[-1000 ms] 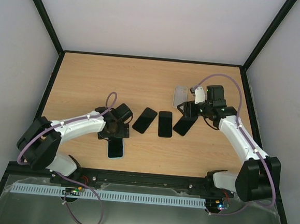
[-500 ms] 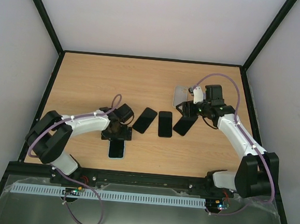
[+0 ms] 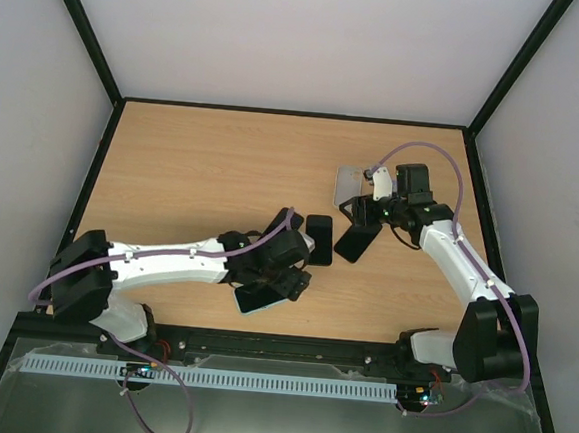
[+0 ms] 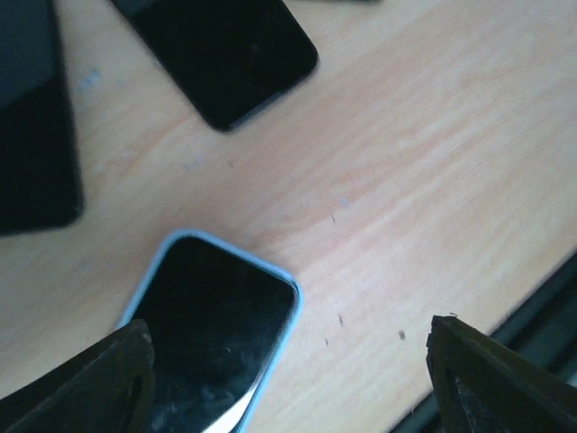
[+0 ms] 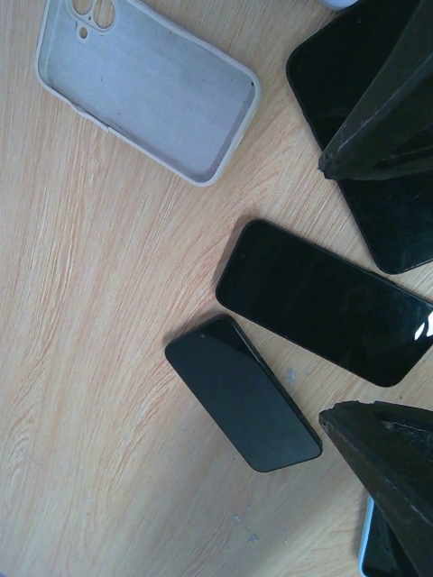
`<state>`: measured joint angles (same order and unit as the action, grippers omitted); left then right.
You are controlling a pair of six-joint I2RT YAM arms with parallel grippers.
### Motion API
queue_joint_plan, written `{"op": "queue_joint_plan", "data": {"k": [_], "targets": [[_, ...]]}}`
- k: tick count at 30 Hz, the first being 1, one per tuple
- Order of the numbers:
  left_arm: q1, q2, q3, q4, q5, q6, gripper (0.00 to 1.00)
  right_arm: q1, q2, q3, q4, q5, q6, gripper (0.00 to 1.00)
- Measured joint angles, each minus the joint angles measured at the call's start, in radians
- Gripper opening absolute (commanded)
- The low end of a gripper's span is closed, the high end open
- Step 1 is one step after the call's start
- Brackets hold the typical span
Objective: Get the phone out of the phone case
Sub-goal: Adjust the phone at the center of the board.
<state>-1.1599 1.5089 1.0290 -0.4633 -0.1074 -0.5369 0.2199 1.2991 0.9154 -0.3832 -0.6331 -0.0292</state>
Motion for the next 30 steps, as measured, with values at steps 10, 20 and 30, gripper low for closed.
{"op": "queue_joint_plan", "data": {"k": [10, 20, 30], "targets": [[-0.059, -0.017, -0.223, 0.022, 0.52, -0.042, 0.77, 0.0, 0.005, 0.0, 0.0, -0.013, -0.009, 0.65], [0.161, 0.005, -0.245, -0.005, 0.396, -0.189, 0.99, 0.0, 0.01, 0.0, 0.0, -0.014, -0.011, 0.65], [0.378, 0.089, -0.158, 0.036, 0.08, -0.329, 0.99, -0.028, -0.026, -0.002, 0.005, -0.007, -0.012, 0.65]]}}
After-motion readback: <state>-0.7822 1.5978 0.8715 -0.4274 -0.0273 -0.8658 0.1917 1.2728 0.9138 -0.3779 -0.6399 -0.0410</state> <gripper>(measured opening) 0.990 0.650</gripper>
